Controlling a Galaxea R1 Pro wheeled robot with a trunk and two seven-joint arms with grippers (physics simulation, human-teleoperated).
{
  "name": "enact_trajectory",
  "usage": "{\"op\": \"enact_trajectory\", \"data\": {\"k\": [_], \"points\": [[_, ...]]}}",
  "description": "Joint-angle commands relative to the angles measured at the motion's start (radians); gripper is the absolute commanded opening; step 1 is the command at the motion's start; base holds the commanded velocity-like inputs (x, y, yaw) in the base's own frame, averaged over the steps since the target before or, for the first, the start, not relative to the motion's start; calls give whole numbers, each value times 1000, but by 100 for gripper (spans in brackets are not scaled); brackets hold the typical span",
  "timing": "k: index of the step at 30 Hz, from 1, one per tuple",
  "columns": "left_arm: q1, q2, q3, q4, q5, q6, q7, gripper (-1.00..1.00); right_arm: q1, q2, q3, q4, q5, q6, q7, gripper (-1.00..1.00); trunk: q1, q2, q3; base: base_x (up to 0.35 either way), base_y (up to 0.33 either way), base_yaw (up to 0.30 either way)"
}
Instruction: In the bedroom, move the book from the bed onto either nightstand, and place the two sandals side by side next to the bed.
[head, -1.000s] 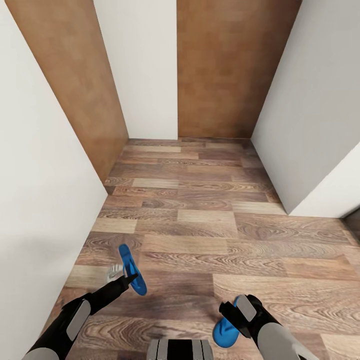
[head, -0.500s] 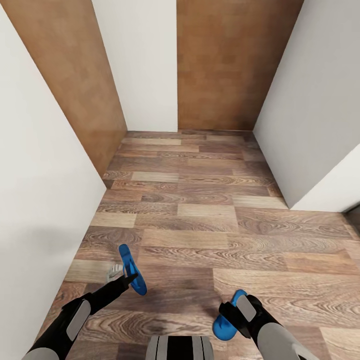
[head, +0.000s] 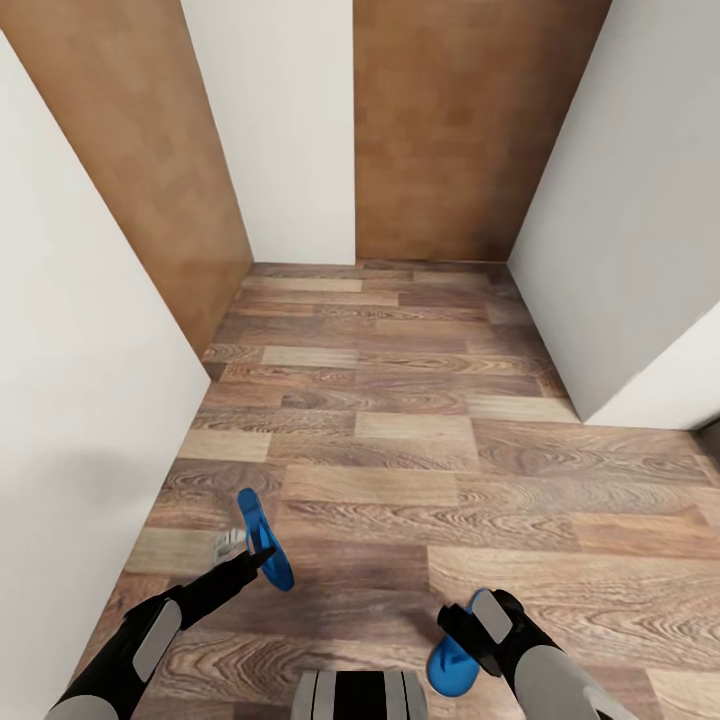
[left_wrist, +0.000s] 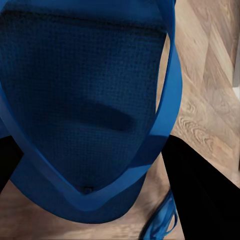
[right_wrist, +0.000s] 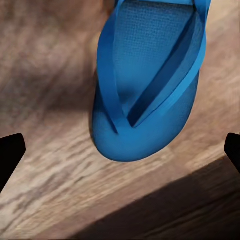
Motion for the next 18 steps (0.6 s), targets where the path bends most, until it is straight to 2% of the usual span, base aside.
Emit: {"op": "enact_trajectory", "data": {"k": [1, 6, 11, 18], "points": [[0, 0, 2, 0, 7, 8, -4, -100, 0, 0, 1, -3, -10, 3, -8, 100, 0, 0, -1, 110, 0, 0], [0, 0, 2, 0, 7, 7, -4, -100, 0, 0, 1, -3, -10, 3, -8, 100, 0, 0, -1, 26, 0, 0], [0, 0, 2, 0, 6, 7, -4, -100, 0, 0, 1, -3, -10, 3, -8, 100, 0, 0, -1, 165, 0, 0], [0, 0, 2, 0, 7, 7, -4, -100, 0, 0, 1, -3, -10, 3, -8, 100, 0, 0, -1, 28, 0, 0]]}}
